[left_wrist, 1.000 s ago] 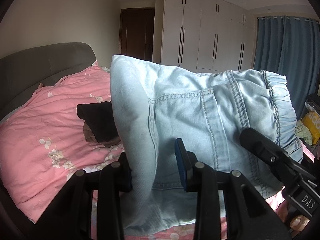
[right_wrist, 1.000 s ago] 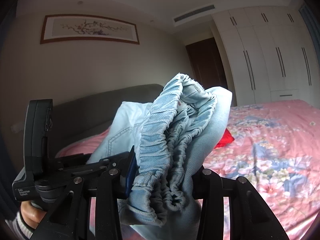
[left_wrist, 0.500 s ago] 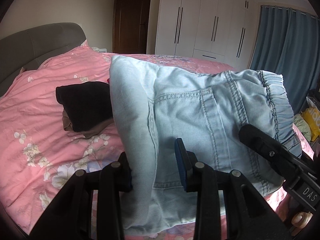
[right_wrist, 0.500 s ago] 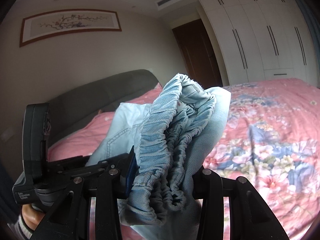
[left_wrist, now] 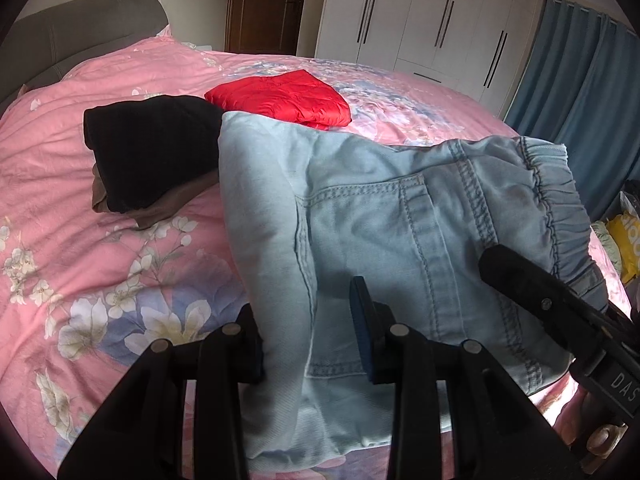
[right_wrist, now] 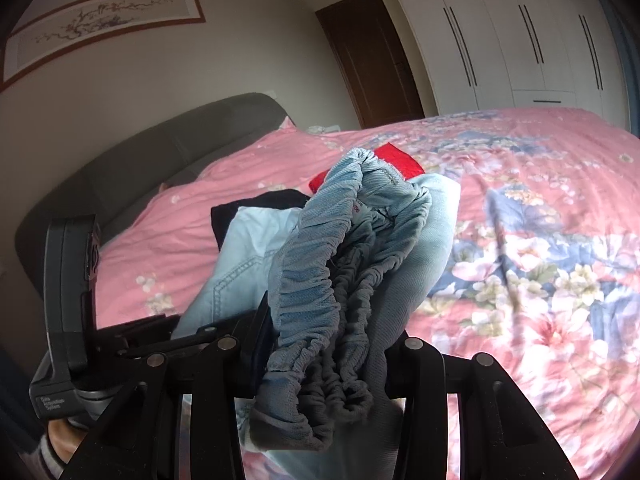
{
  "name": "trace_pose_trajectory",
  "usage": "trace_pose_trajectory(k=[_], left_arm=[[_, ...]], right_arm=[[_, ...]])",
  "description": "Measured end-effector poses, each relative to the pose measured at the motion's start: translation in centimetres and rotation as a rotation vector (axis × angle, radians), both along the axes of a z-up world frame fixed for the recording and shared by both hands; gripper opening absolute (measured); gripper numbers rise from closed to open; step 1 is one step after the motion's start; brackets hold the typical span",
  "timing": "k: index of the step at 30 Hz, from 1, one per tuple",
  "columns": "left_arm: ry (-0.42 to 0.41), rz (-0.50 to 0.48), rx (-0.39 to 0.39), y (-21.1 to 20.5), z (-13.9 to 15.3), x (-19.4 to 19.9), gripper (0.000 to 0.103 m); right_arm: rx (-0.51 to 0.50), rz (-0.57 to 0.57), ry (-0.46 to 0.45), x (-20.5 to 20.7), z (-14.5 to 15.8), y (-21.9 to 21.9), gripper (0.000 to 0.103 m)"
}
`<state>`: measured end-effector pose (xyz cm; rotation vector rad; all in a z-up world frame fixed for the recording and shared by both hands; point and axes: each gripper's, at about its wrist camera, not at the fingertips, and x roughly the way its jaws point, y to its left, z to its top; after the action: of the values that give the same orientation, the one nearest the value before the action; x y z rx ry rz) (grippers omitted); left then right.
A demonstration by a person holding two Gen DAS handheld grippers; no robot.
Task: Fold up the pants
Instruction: 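Lift the folded jeans with both tools and carry them across the bed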
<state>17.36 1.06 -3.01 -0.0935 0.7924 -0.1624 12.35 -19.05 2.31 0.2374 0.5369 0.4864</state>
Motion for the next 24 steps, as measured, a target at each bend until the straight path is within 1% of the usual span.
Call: trace_pose_trajectory(k=[11,24], left_arm=[[0.09,0.0,0.026,-0.6,-3.2,2.6,0.032],[0.177,0.004,0.033,-0.5,-6.0,5.0,0.032]], right_arm=[[0.012,0.001,0.113,3.3,-3.9,-0.2,0.043],[0.034,-0.003,0.217,5.9,-7.0,-0.5,0.043]])
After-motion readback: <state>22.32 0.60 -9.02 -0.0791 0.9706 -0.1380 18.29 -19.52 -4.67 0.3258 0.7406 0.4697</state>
